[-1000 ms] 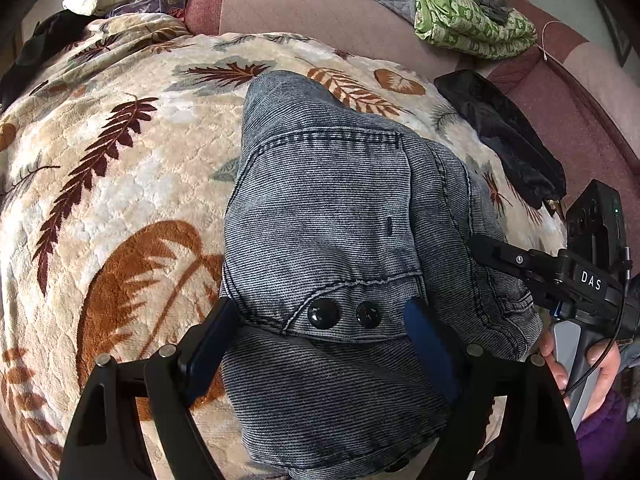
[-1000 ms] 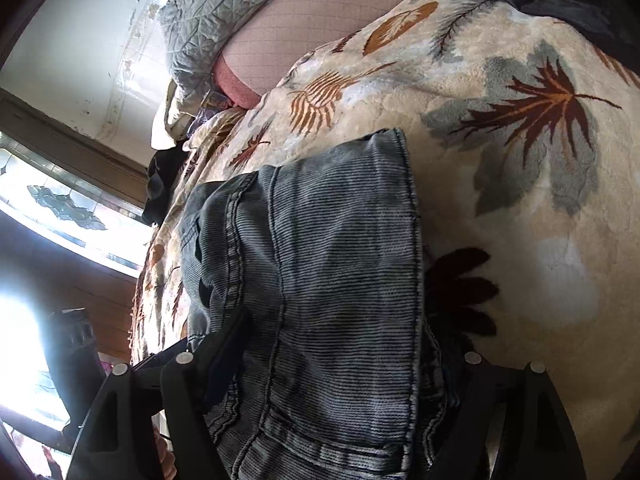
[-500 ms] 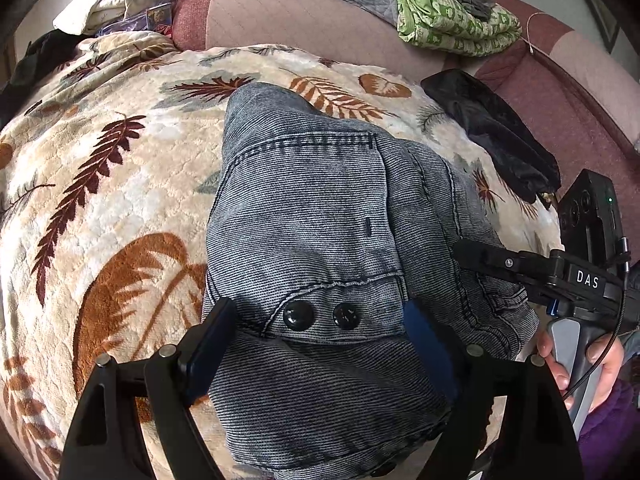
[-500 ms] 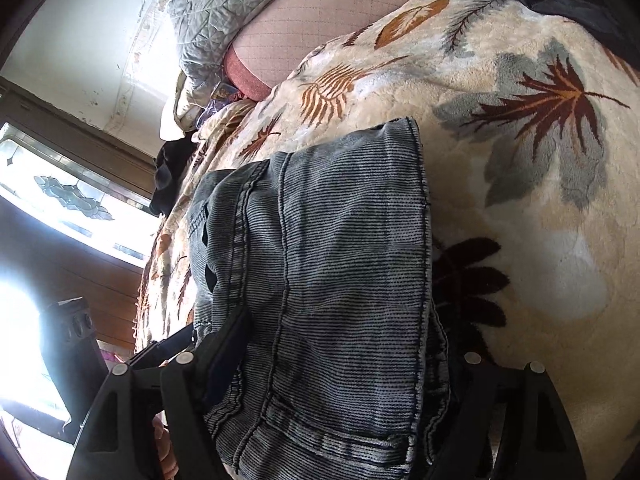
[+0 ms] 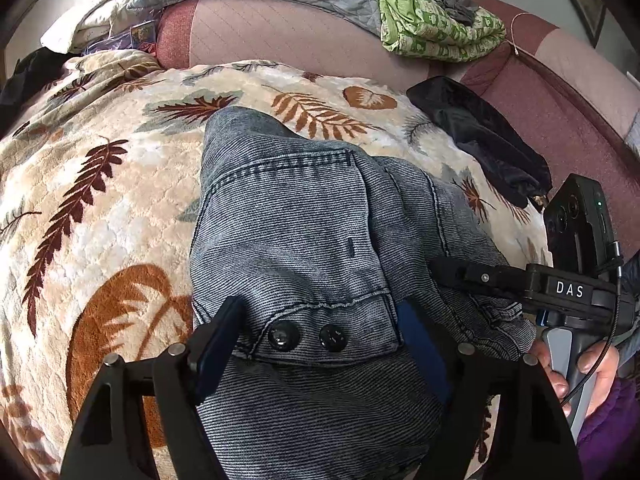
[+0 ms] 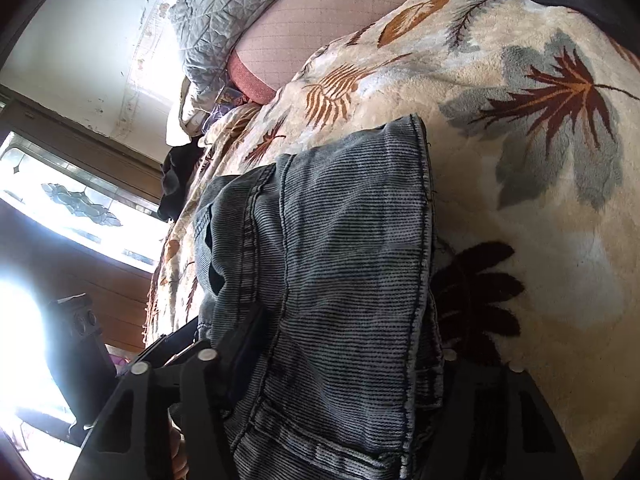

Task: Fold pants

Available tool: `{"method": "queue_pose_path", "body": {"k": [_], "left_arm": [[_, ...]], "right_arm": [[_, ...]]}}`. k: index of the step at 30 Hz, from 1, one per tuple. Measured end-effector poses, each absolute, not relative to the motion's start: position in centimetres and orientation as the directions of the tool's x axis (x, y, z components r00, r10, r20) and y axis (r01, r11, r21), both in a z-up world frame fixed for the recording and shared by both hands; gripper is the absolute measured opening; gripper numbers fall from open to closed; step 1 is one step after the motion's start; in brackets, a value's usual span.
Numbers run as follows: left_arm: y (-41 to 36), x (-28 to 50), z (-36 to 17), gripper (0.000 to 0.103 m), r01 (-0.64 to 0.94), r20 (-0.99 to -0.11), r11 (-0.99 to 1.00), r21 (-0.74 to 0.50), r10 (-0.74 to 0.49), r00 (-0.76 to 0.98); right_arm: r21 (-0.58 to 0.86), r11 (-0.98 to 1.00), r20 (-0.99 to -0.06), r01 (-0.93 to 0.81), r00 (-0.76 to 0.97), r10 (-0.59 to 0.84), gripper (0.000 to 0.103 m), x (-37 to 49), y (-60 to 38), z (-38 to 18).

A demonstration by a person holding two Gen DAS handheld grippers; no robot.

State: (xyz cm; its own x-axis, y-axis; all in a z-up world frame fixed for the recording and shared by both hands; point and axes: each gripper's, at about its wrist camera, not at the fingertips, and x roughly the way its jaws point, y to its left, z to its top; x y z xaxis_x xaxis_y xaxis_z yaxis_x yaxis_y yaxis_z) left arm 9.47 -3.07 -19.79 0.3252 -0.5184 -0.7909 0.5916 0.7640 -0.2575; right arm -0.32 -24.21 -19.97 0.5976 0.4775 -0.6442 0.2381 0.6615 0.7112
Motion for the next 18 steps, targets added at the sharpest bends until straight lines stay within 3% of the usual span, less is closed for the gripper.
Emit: {"method": "queue_pose_path", "body": {"k": [7,9,11,18], "left_arm": [[-2.89,9.65,-19.71,0.073,0.585,-0.790,0.766,-0.266,-0.521,0.323],[-2.99,9.63,-19.85,0.076,0.585,-0.795,0.769,-0.258,-0.513,0.323],[-3.23,9.83,-20.23,0.085,0.572,-0.812,0.782,-0.248,-0.490,0.318],[-3.69,9.44,-20.49,0.086,0.589,-0.808,0.773,-0.236,-0.493,0.323]], "right_arm": [[0.694,0.681,-0.658,0.234,0.590,0.468,0.055,-0.50,-23.73,-19.84],[0.695,0.679,-0.658,0.237,0.589,0.469,0.055,-0.45,-23.76,-19.90],[0.690,0.684,-0.661,0.235,0.589,0.465,0.055,-0.46,-23.65,-19.82],[0.700,0.672,-0.658,0.243,0.585,0.474,0.057,-0.51,-23.99,-20.11]]}}
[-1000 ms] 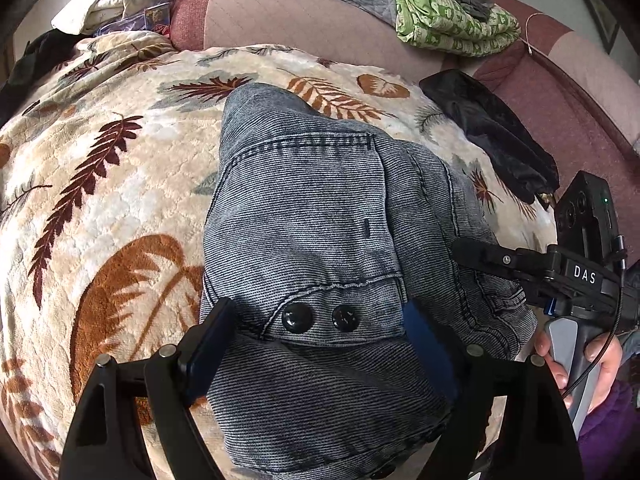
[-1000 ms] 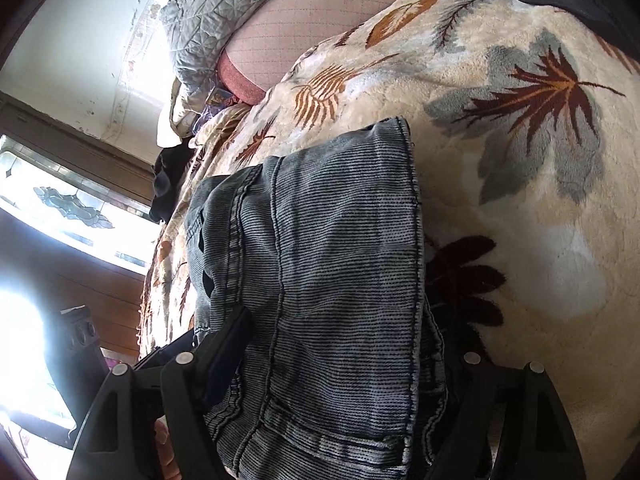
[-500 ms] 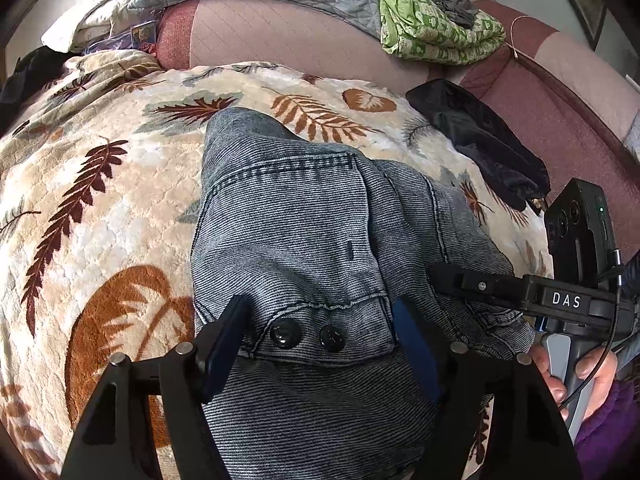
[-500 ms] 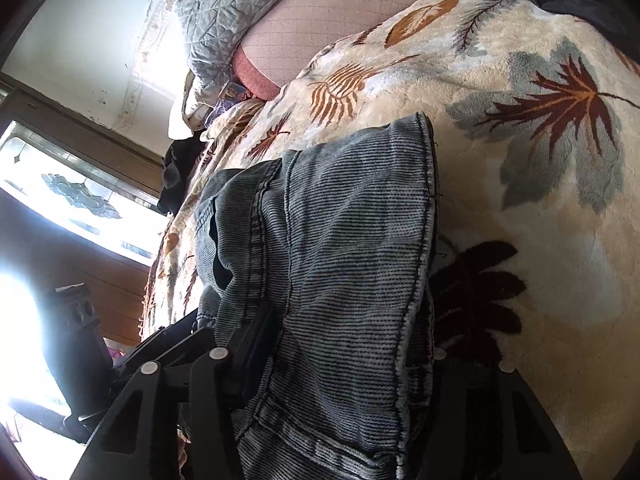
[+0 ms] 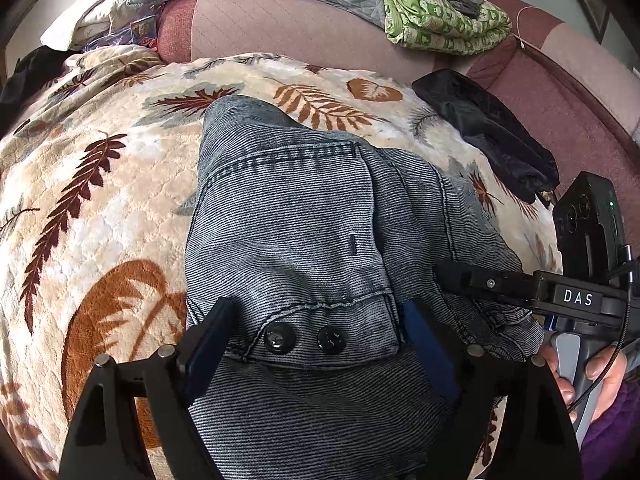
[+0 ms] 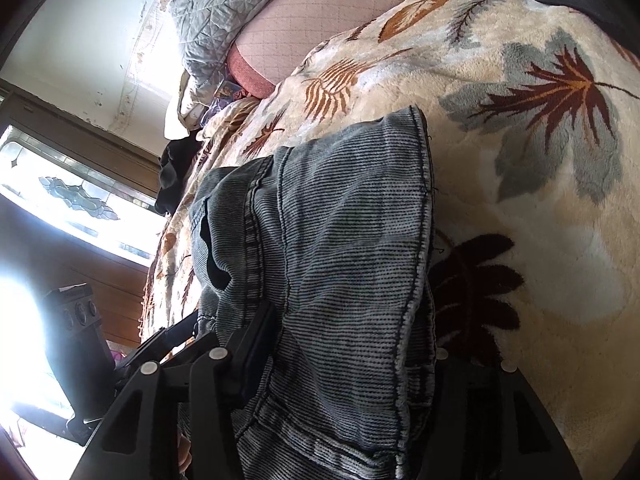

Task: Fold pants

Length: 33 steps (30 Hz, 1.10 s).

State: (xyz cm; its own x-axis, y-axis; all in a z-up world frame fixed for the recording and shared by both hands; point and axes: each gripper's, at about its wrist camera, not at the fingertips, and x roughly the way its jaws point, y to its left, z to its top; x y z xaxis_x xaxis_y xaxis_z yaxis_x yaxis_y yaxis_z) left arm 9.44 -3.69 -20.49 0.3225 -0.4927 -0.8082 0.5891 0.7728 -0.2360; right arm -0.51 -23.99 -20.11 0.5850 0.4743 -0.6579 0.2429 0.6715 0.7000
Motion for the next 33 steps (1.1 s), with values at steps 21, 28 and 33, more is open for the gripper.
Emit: {"method": "queue_pose_path", "body": {"k": [21,28,33], "left_arm": [[-2.1,9.3,-17.6,0.044,0.595,-0.716,0.755,-0.276,-0.574,0.396],[-3.3,9.1,-18.3,0.047,0.606,-0.753,0.766,-0.214,-0.524,0.397],[-3.7,9.1,-19.1,0.076,0.598,-0.788,0.776,-0.199,-0.489,0.373]], "right_arm": [[0.596,0.793,-0.641,0.124,0.669,0.377,0.042,-1.3,-21.5,-15.9],[0.590,0.788,-0.690,0.175,0.616,0.380,0.042,-0.8,-22.0,-17.3],[0.636,0.738,-0.690,0.226,0.596,0.411,0.051,-0.6,-23.0,-18.4]]}}
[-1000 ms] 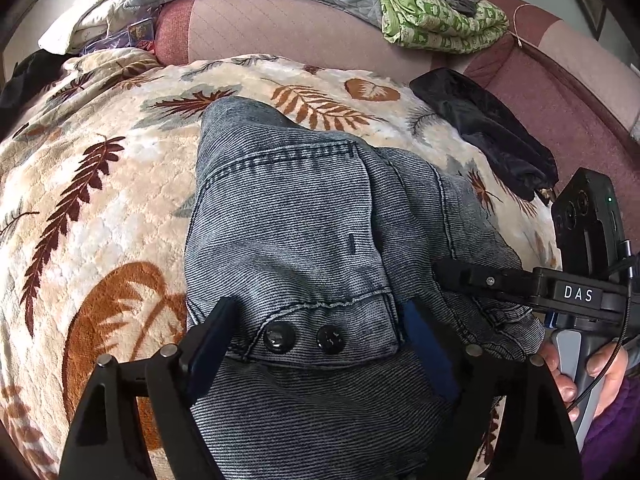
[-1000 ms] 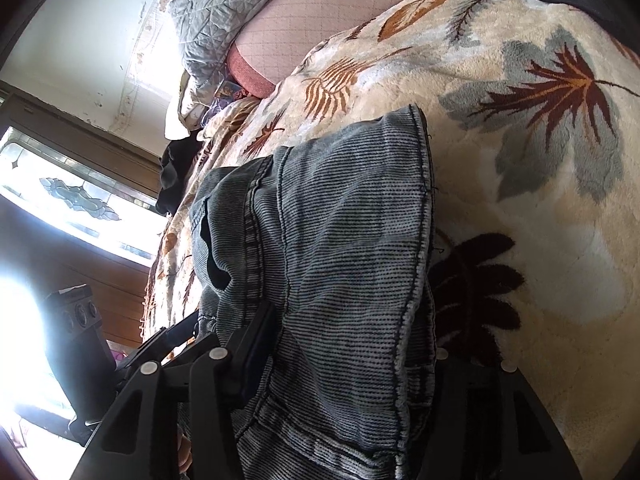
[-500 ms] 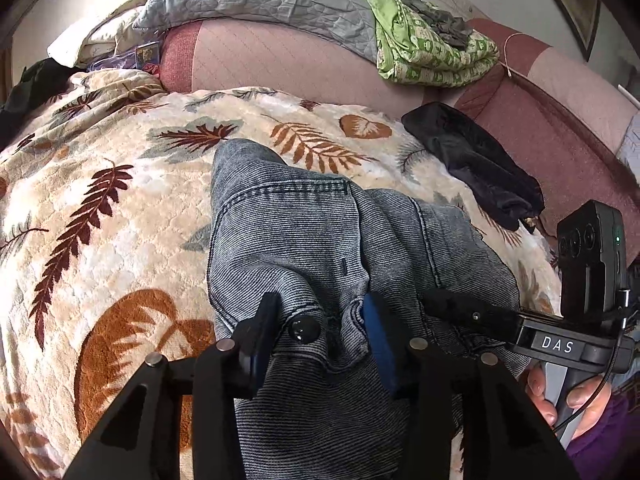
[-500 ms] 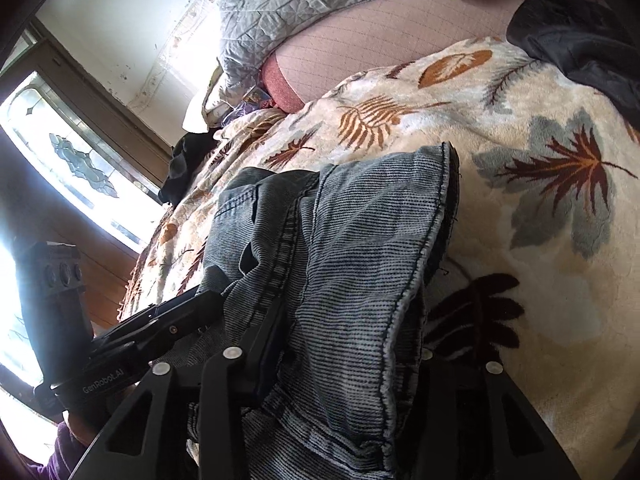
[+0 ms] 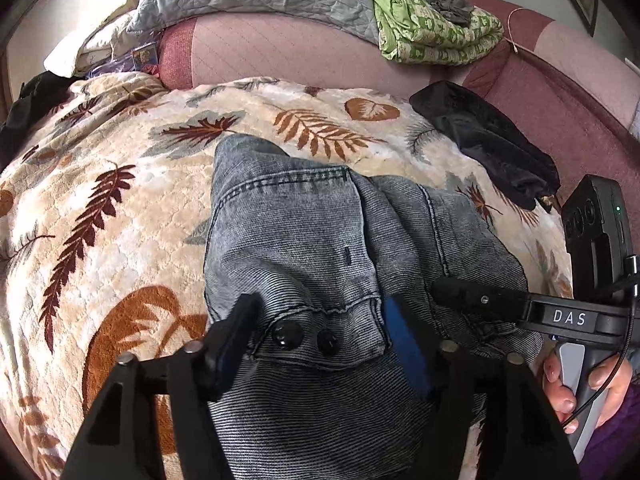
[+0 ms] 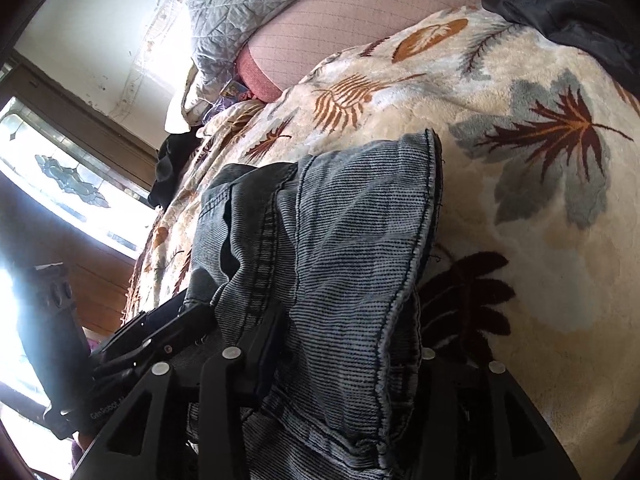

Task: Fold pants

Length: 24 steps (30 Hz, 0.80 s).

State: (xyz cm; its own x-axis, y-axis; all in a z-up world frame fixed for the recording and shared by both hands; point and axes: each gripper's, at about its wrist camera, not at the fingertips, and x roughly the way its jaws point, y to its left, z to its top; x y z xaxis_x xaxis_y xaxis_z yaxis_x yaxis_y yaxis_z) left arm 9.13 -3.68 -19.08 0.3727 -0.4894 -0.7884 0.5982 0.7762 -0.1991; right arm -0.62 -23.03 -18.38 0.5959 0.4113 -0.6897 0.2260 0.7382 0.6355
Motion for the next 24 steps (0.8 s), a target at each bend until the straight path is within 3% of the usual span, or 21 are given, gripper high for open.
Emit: {"method": "queue_pose_path", "body": {"k": [3,5,6,9,11,13,16,23,24], "left_arm": [[-3.5,9.4,-19.5,0.076,0.588,-0.792,0.778,-0.222,-0.495,0.356],[-3.6,9.5,-19.8,0.077,0.590,-0.797,0.772,-0.237,-0.502,0.337],[-3.6,9.6,-20.0,0.077,0.589,-0.799,0.772,-0.242,-0.502,0.330],[-3.4,9.9,-20.1,0.076,0.584,-0.792,0.765,-0.270,-0.522,0.317],[-3.1,10.1,-20.0,0.068,0.577,-0.782,0.765,-0.287,-0.535,0.319],[-2.7,10.1,-19.8,0.055,0.570,-0.772,0.766,-0.297,-0.544,0.330],[-2.5,9.7,-19.0,0.044,0.583,-0.747,0.761,-0.286,-0.558,0.362],[-1.3,9.7,-16.4,0.029,0.584,-0.687,0.757,-0.293,-0.592,0.423],[-1.0,9.8,-15.8,0.022,0.585,-0.673,0.757,-0.291,-0.596,0.437]], "right_arm": [[0.648,0.725,-0.686,0.233,0.592,0.422,0.052,-0.6,-23.3,-18.6],[0.655,0.714,-0.691,0.248,0.580,0.432,0.069,-0.4,-23.4,-19.2],[0.663,0.702,-0.691,0.260,0.572,0.441,0.072,-0.3,-23.4,-19.6],[0.669,0.700,-0.682,0.250,0.583,0.443,0.072,-0.2,-23.4,-19.7],[0.683,0.689,-0.667,0.240,0.590,0.455,0.069,-0.3,-23.4,-19.7],[0.688,0.690,-0.657,0.223,0.596,0.462,0.049,-0.3,-23.2,-19.4],[0.652,0.735,-0.658,0.188,0.623,0.424,0.040,-0.7,-22.6,-18.3],[0.619,0.778,-0.595,0.103,0.708,0.380,0.036,-1.8,-21.6,-14.4],[0.611,0.787,-0.583,0.085,0.720,0.375,0.036,-1.8,-21.5,-13.7]]}}
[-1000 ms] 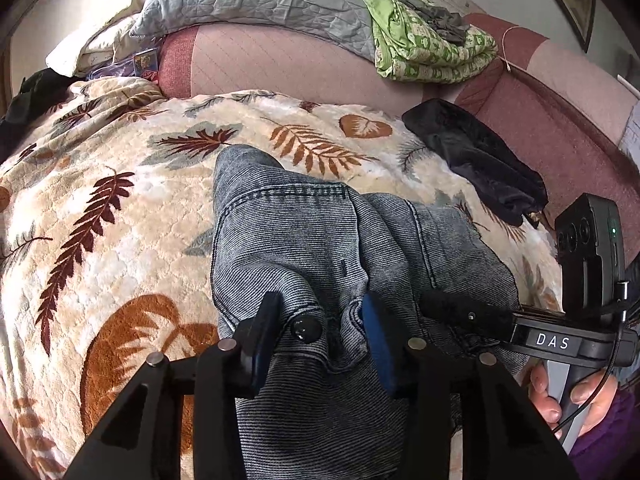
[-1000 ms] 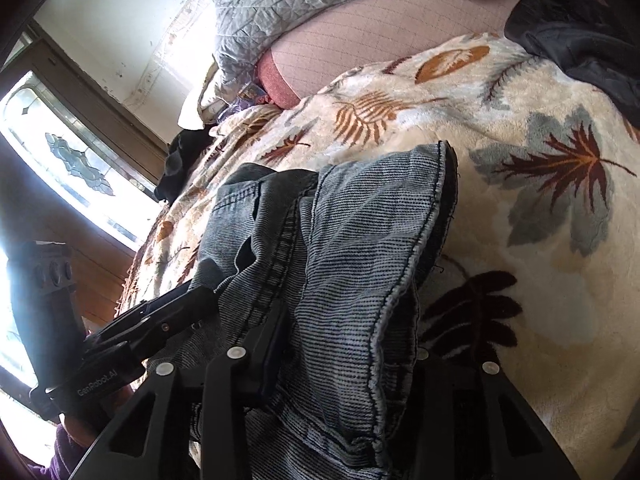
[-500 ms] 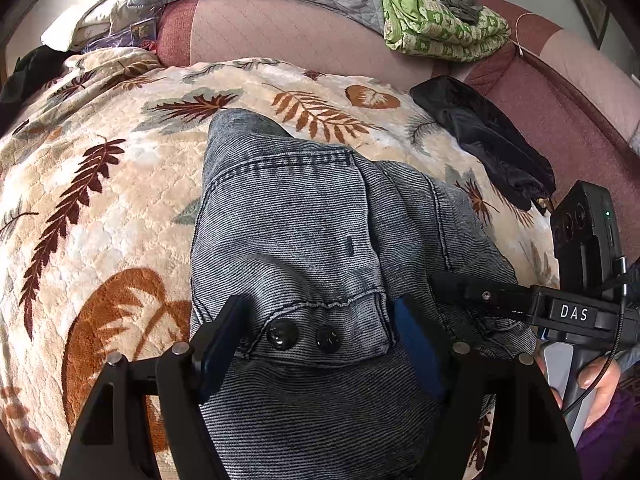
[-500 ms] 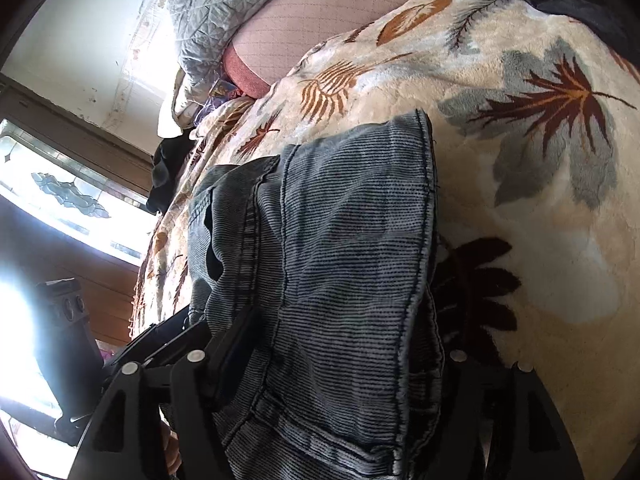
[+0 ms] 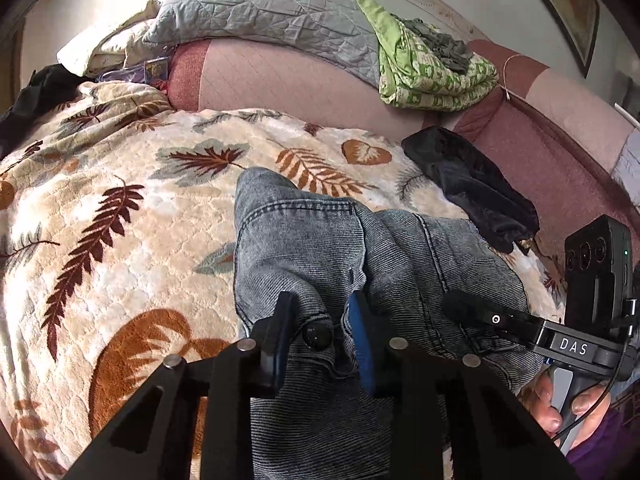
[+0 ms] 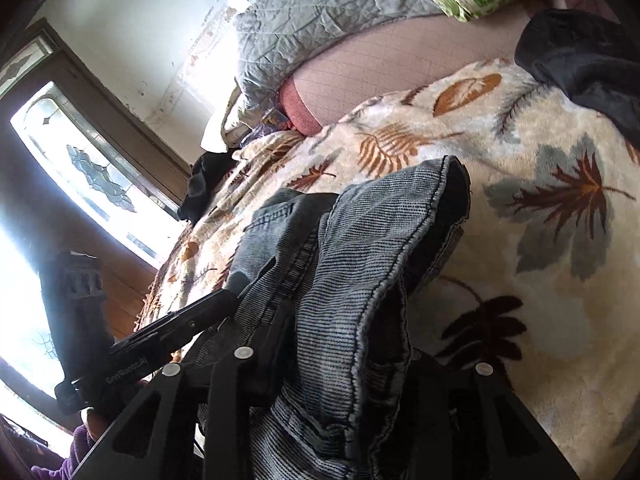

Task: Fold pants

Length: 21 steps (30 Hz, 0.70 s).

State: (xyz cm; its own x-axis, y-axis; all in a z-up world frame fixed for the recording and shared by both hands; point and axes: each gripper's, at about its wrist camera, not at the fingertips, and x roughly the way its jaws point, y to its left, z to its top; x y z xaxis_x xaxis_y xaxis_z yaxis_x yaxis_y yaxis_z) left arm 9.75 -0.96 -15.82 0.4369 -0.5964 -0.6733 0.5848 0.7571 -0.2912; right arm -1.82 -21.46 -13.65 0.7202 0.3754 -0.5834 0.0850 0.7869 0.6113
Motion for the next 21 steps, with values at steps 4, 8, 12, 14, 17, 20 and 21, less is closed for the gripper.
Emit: {"method": "queue_pose_path", "body": {"k": [4,8,12,14,17,20,21], "left_arm": [[-1.2,9.9,-12.0,0.000,0.648,-0.586,0.714,-0.265,-0.654,0.479],[-2.9,12.1,-10.5,0.003,0.641,-0.611,0.762,-0.095,-0.553,0.567],[0.1,15.3,-12.9,0.061,0.541,-0.698,0.819,-0.190,-0.500,0.513],[1.7,16.3,-14.8,0.070,0.480,-0.737,0.851,-0.212,-0.462,0.494],[2.7,16.5,-16.2,0.070,0.464,-0.771,0.849,-0.254,-0.467,0.433],[3.1,16.1,-16.9,0.070,0.451,-0.770,0.828,-0.332,-0.514,0.377],[2.9,16.0,-17.2,0.070,0.453,-0.778,0.826,-0.335,-0.514,0.362]], "right_arm": [[0.629,0.777,-0.496,-0.014,0.763,0.415,0.028,-0.7,-21.0,-10.7],[0.534,0.845,-0.614,0.031,0.702,0.362,0.028,3.4,-19.3,-9.7],[0.560,0.823,-0.654,0.091,0.658,0.373,0.031,3.6,-21.7,-12.6],[0.582,0.800,-0.687,0.148,0.617,0.385,0.037,3.0,-23.4,-14.3],[0.547,0.816,-0.732,0.186,0.579,0.359,0.049,1.9,-24.6,-15.1],[0.542,0.816,-0.722,0.203,0.610,0.328,0.075,0.3,-25.9,-15.1],[0.579,0.789,-0.703,0.203,0.615,0.357,0.075,-0.1,-26.6,-15.3]]}}
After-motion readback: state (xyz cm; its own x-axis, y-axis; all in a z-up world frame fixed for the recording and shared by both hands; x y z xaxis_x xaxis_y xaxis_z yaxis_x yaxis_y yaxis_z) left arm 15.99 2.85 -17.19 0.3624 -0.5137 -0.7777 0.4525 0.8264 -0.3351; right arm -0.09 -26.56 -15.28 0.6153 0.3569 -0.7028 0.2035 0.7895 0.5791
